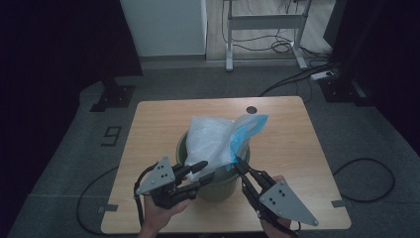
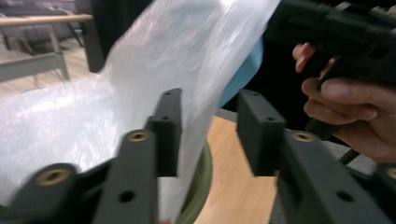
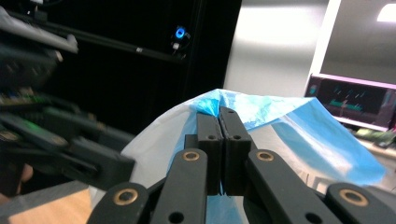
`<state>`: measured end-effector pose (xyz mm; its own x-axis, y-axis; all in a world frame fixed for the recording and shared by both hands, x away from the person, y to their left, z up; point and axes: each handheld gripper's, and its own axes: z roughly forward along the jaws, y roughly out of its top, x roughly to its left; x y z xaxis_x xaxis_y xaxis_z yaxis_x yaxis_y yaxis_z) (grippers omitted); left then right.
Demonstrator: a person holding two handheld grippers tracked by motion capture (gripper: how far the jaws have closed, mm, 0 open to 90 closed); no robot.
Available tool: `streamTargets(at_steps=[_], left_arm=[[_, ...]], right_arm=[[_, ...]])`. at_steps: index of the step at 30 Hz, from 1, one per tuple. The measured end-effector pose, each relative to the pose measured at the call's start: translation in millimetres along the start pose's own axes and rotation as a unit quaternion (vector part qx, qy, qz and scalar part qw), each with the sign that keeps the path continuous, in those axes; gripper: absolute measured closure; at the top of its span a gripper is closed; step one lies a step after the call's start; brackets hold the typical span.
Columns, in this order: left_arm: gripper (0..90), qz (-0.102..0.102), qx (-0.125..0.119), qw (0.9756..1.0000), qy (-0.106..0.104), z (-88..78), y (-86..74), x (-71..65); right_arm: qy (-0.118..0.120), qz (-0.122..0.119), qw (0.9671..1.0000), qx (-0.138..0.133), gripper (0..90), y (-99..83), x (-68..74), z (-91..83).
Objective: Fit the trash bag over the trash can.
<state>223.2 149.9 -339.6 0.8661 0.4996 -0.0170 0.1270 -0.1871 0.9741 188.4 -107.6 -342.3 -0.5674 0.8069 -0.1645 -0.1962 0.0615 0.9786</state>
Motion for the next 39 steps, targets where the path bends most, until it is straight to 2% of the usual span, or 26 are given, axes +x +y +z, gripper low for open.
streamTargets(at_steps=[2,7,8,9,10,12,15,17,18,19,21,22,23,24,26,31,35,39], left_arm=[[52.5,0.01,0.0,0.9999,0.014,-2.2,1.2,0.0],[52.5,0.023,0.0,0.9995,0.024,-1.6,6.6,3.0],[61.2,0.025,0.001,0.9995,0.021,-1.2,7.4,3.7],[65.5,0.027,0.003,0.9995,0.017,-0.3,7.8,4.1],[65.5,0.029,0.007,0.9994,0.015,0.9,7.8,4.5],[75.0,0.03,0.013,0.9994,0.01,3.4,6.6,6.3],[89.1,0.023,0.007,0.9997,0.007,4.7,3.2,9.0],[89.6,0.015,-0.001,0.9999,0.007,4.2,1.3,11.5],[89.7,0.01,-0.006,0.9999,0.008,3.5,0.6,13.2],[89.7,0.002,-0.011,0.9999,0.005,2.4,-0.1,15.4],[89.8,-0.017,-0.021,0.9996,-0.003,-0.9,-1.6,20.5],[89.8,-0.033,-0.03,0.999,-0.006,-5.3,-3.0,25.3],[89.8,-0.033,-0.03,0.999,-0.006,-5.3,-3.0,25.3],[89.8,-0.044,-0.038,0.9982,-0.01,-9.5,-4.1,29.3],[89.8,-0.048,-0.041,0.9979,-0.01,-11.2,-4.4,30.6],[89.8,-0.062,-0.051,0.9967,-0.01,-15.0,-3.5,33.6],[89.8,-0.064,-0.05,0.9966,-0.012,-12.8,-0.8,33.8],[89.8,-0.062,-0.047,0.9968,-0.015,-11.3,1.3,32.9]], right_arm=[[0.007,0.002,0.9999,0.009,87.5,-3.6,0.4,4.3],[0.039,0.0,0.9987,0.033,87.5,-9.3,4.8,14.6],[0.048,0.001,0.998,0.04,87.5,-11.4,6.4,17.9],[0.053,0.004,0.9977,0.042,87.5,-12.3,7.0,18.8],[0.053,0.004,0.9977,0.042,87.5,-12.3,7.0,18.8],[0.059,0.005,0.9973,0.045,87.4,-13.8,7.9,19.9],[0.066,0.009,0.9966,0.049,86.2,-17.1,7.6,20.0],[0.069,0.01,0.9964,0.049,84.8,-18.1,7.3,19.7],[0.078,0.011,0.9958,0.047,76.0,-20.1,6.6,18.5],[0.078,0.011,0.9958,0.047,76.0,-20.1,6.6,18.5],[0.076,0.014,0.9962,0.04,67.1,-21.9,5.8,15.1],[0.072,0.017,0.9968,0.03,62.9,-23.9,3.2,10.1],[0.072,0.017,0.9968,0.03,62.9,-23.9,3.2,10.1],[0.062,0.021,0.9975,0.028,60.4,-26.9,-1.2,5.9],[0.053,0.026,0.9977,0.032,60.1,-31.0,-6.7,4.1],[0.052,0.035,0.9971,0.044,59.2,-39.4,-13.3,5.1],[0.055,0.021,0.9969,0.052,57.4,-47.4,-8.0,9.3],[0.049,0.017,0.9971,0.056,56.4,-47.6,-10.0,17.2]])
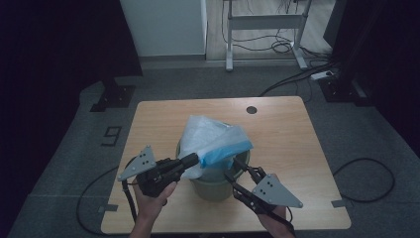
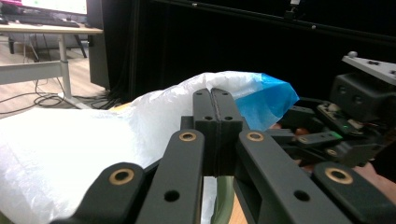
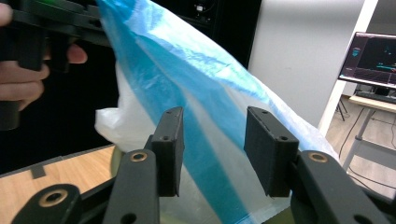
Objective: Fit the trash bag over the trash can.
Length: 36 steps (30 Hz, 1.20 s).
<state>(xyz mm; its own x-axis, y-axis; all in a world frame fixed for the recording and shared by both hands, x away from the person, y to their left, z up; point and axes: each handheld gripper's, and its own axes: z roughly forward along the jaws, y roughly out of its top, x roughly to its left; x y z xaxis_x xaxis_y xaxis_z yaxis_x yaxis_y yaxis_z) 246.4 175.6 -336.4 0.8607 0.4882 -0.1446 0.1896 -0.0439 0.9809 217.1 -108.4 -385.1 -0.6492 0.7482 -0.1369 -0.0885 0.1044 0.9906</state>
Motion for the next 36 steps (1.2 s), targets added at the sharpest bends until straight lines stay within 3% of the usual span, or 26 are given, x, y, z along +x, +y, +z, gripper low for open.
streamTargets(at_steps=[8,13,14,15,16,17,20,24,30,36], left_arm=[[89.7,-0.003,0.003,1.0,-0.004,4.1,1.2,-0.4],[89.7,-0.002,0.006,1.0,-0.007,6.2,2.1,-1.3],[89.7,-0.002,0.006,1.0,-0.006,6.0,2.3,-1.3],[89.7,-0.002,0.006,1.0,-0.006,5.7,2.4,-1.1],[89.7,-0.002,0.006,1.0,-0.006,5.4,2.5,-0.6],[89.7,-0.003,0.006,1.0,-0.004,5.0,2.2,0.4],[89.7,-0.007,0.005,1.0,-0.001,4.4,1.0,3.0],[89.7,-0.015,-0.004,0.9999,0.0,3.1,-0.1,7.4],[89.7,-0.044,-0.024,0.9987,0.002,3.4,-3.0,24.7],[89.7,-0.078,-0.058,0.9952,0.002,1.6,2.8,47.9]], right_arm=[[0.001,-0.028,0.9996,0.007,55.9,1.8,4.2,14.6],[-0.017,-0.037,0.9991,0.009,58.3,1.5,5.9,24.9],[-0.018,-0.035,0.9992,0.009,62.3,2.1,5.6,26.4],[-0.02,-0.035,0.9992,0.009,71.9,3.2,4.7,28.6],[-0.02,-0.035,0.9992,0.009,71.9,3.2,4.7,28.6],[-0.023,-0.028,0.9993,0.011,83.4,4.3,2.9,29.5],[-0.025,-0.022,0.9994,0.007,89.2,5.3,-0.2,27.7],[-0.019,-0.025,0.9995,0.003,89.3,5.2,-4.5,22.7],[-0.017,-0.018,0.9997,0.004,89.3,1.0,-24.5,7.1],[-0.057,0.017,0.9982,0.004,89.2,-6.3,-60.0,-4.2]])
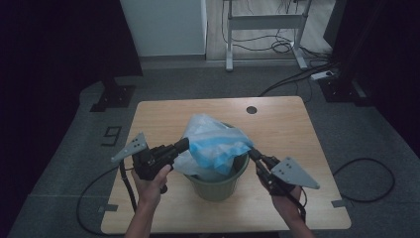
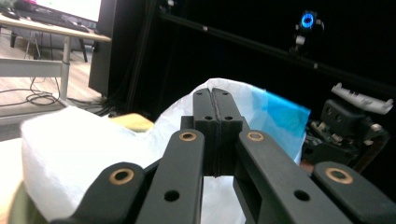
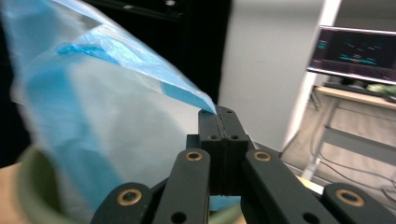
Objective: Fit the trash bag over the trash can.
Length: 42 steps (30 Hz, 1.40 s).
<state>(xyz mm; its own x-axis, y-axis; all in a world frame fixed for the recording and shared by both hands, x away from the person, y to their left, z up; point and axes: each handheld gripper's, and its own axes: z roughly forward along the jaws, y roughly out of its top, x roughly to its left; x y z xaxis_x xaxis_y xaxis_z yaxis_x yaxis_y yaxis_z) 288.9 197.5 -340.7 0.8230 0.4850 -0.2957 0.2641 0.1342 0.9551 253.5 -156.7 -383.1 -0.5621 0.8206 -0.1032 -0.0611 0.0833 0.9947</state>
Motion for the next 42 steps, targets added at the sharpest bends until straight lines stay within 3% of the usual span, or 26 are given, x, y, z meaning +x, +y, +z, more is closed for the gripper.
streamTargets(at_steps=[1,2,3,4,5,11,15,21,26,27,29,33,37,42], left_arm=[[89.7,-0.001,-0.004,1.0,0.002,-0.8,2.5,2.5],[89.7,-0.003,-0.008,1.0,0.003,-1.8,5.3,4.9],[89.7,-0.005,-0.016,0.9999,0.005,-4.5,11.1,8.7],[89.7,-0.005,-0.016,0.9999,0.005,-4.5,11.1,8.7],[89.7,-0.008,-0.022,0.9997,0.007,-7.4,16.8,12.6],[89.7,-0.019,-0.041,0.999,0.002,-19.8,24.2,17.9],[89.7,-0.035,-0.048,0.9983,0.002,-29.7,20.9,21.5],[89.7,-0.05,-0.029,0.9983,0.011,-39.0,2.5,26.8],[89.7,-0.058,0.002,0.9981,0.02,-51.6,-19.3,28.4],[89.7,-0.056,0.015,0.998,0.028,-60.7,-28.8,27.4],[89.7,-0.059,0.016,0.9977,0.028,-65.5,-33.7,26.9],[89.7,-0.074,0.008,0.9969,0.025,-87.0,-58.5,24.0],[89.7,-0.08,-0.01,0.9967,0.014,-96.6,-62.0,20.4],[89.6,-0.065,-0.022,0.9976,0.008,-101.4,-48.2,12.4]], right_arm=[[-0.014,0.011,0.9998,-0.006,89.2,1.9,-13.5,-2.8],[-0.014,0.011,0.9998,-0.006,89.2,1.9,-13.5,-2.8],[-0.026,0.017,0.9994,-0.014,89.2,6.3,-25.5,-6.5],[-0.026,0.017,0.9994,-0.014,89.2,6.3,-25.5,-6.5],[-0.039,0.022,0.9987,-0.024,89.2,11.9,-36.6,-10.9],[-0.061,0.041,0.9966,-0.038,89.2,19.7,-60.9,-26.8],[-0.075,0.051,0.9954,-0.031,89.1,6.8,-73.6,-43.5],[-0.065,0.054,0.9963,-0.015,89.1,-13.9,-74.6,-51.2],[-0.033,0.049,0.9982,0.013,89.1,-36.4,-67.8,-53.3],[-0.02,0.048,0.9984,0.021,89.1,-44.2,-63.7,-56.1],[-0.008,0.049,0.9984,0.028,89.1,-50.9,-59.4,-60.0],[0.009,0.048,0.9981,0.038,89.1,-61.7,-48.9,-67.5],[0.016,0.048,0.9984,0.025,89.0,-60.3,-43.2,-75.6],[0.007,0.042,0.9991,-0.003,89.0,-37.2,-46.5,-85.8]])
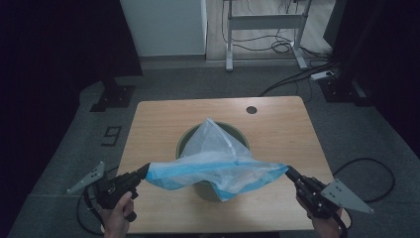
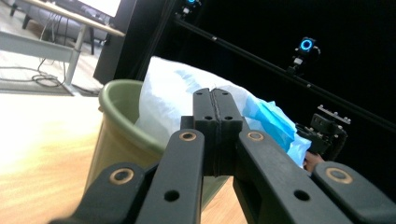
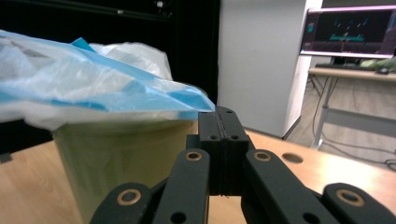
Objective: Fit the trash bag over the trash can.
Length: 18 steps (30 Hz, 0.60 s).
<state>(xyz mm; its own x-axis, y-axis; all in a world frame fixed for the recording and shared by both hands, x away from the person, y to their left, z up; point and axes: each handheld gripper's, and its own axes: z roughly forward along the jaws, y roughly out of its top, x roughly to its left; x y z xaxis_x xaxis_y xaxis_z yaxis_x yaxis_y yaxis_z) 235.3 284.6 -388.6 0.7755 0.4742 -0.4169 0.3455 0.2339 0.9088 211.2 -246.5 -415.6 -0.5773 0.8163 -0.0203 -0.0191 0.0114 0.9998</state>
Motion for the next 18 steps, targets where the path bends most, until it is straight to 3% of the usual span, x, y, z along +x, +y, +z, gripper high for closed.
streamTargets(at_steps=[5,8,9,18], left_arm=[[89.7,-0.002,-0.012,0.9999,0.0,-0.7,13.2,-1.6],[89.7,-0.009,-0.008,0.9999,-0.001,3.0,14.1,-0.6],[89.7,-0.009,-0.008,0.9999,-0.001,4.6,13.0,-0.9],[89.7,-0.017,-0.003,0.9999,0.001,18.6,8.6,-0.1]], right_arm=[[-0.016,0.006,0.9998,-0.009,89.1,10.4,-6.3,0.6],[-0.017,0.025,0.9995,0.0,85.2,12.0,-8.0,4.8],[-0.012,0.022,0.9997,0.003,75.5,9.7,-0.4,7.0],[0.014,-0.02,0.9994,0.026,53.3,-1.9,33.8,13.9]])
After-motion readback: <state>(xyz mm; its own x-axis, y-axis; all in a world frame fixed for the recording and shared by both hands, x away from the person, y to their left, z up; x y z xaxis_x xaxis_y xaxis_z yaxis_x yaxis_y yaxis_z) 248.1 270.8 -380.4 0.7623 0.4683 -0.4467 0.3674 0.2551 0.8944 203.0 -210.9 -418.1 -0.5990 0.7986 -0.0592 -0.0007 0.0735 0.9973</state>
